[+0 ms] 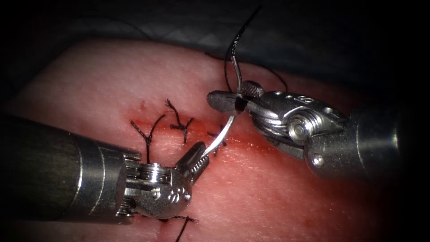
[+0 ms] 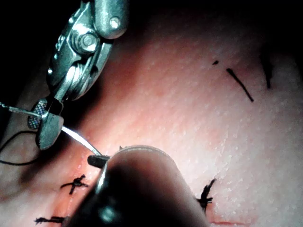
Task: Wound Closure
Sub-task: Hand needle to right side, then insert left driver into wound
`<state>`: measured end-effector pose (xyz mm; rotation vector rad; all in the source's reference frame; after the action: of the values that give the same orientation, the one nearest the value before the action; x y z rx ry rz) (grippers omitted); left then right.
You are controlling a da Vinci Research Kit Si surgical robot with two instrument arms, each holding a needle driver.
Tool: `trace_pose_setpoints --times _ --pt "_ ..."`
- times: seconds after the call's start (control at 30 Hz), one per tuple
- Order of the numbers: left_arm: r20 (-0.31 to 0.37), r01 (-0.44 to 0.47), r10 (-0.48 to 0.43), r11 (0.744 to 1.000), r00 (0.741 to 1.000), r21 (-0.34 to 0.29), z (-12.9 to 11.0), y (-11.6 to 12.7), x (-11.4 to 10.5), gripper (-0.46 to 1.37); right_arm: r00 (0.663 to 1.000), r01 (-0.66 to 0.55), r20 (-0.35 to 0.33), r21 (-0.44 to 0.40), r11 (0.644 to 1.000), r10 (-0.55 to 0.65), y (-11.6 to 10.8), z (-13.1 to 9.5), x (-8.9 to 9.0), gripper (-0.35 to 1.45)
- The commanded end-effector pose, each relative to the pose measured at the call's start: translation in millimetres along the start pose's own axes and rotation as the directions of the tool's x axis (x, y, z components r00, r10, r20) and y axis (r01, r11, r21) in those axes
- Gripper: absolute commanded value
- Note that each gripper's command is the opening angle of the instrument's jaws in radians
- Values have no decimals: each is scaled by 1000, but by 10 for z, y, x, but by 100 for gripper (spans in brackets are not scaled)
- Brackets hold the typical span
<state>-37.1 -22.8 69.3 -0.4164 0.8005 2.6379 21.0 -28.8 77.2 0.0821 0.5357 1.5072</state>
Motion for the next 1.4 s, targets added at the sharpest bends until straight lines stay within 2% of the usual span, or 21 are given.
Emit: trace_pose_setpoints --times 0.03,0.33,0.37,0.43,0.5,0.53,0.57,0.67,0.73,0.77,0.83,0.87,0.9,0.97,1.0,1.07,1.1,1.17,1.23,1.27,1.4 --pt "0 2 -2 1000 1000 -5 0 0 0 -35 1000 -14 1 -8 1000 14 -1 -2 -1 -35" --pt "-12 -21 21 1000 1000 -16 0 -3 2 -32 998 -59 -17 -45 997 58 0 -8 5 -35" --pt "-17 -21 21 1000 1000 -20 1 -4 2 -10 998 -60 -19 -44 997 59 0 -9 6 -35" --pt "-16 -27 26 999 1000 -20 2 -5 3 17 997 -69 -28 -39 997 68 1 -9 7 -35" --pt "-20 50 -51 998 998 -31 4 -6 3 66 997 -73 -37 -26 997 72 3 -10 10 -35" --pt "-25 56 -57 998 998 -35 4 -6 3 74 997 -73 -39 -25 997 72 3 -10 10 -35" --pt "-51 115 -118 991 992 -64 4 -7 2 95 997 -63 -45 -18 998 63 4 -11 11 -35" --pt "-122 201 -221 967 968 -157 4 -11 2 109 996 -62 -57 6 998 63 7 -12 13 -35" --pt "-181 267 -320 926 930 -266 2 -15 2 114 997 -52 -58 50 997 55 10 -12 15 -35" --pt "-194 284 -347 913 918 -293 1 -16 2 115 997 -46 -52 69 997 49 11 -12 16 -35" --pt "-233 327 -430 867 872 -376 -3 -22 2 116 998 -12 -52 118 993 18 14 -12 18 -35" --pt "-238 342 -456 851 858 -398 -6 -26 2 116 998 9 -59 132 991 -1 16 -12 18 -35" --pt "-236 373 -501 822 832 -431 -10 -32 2 114 997 44 -69 160 986 -33 19 -12 19 -35" --pt "-218 403 -540 792 813 -459 -15 -38 1 108 993 105 -81 187 977 -91 23 -13 20 -35" --pt "-198 434 -577 761 792 -482 -19 -44 0 95 982 182 -95 210 961 -165 27 -13 21 -35" --pt "-170 467 -635 698 753 -542 -24 -52 -3 94 955 294 -121 239 925 -272 33 -14 22 -35" --pt "-148 470 -660 656 736 -591 -26 -55 -5 96 936 349 -134 256 901 -324 38 -15 23 -35" --pt "-106 462 -683 592 723 -660 -28 -59 -7 103 924 382 -142 297 875 -355 47 -17 25 -35" --pt "-75 444 -681 552 728 -706 -28 -61 -7 105 917 399 -145 372 838 -372 57 -18 27 -35" --pt "-72 441 -682 546 728 -712 -27 -61 -6 105 915 402 -146 377 834 -375 59 -19 28 -35" --pt "-48 403 -695 471 718 -784 -21 -60 2 104 898 439 -194 412 798 -394 82 -21 33 -35"
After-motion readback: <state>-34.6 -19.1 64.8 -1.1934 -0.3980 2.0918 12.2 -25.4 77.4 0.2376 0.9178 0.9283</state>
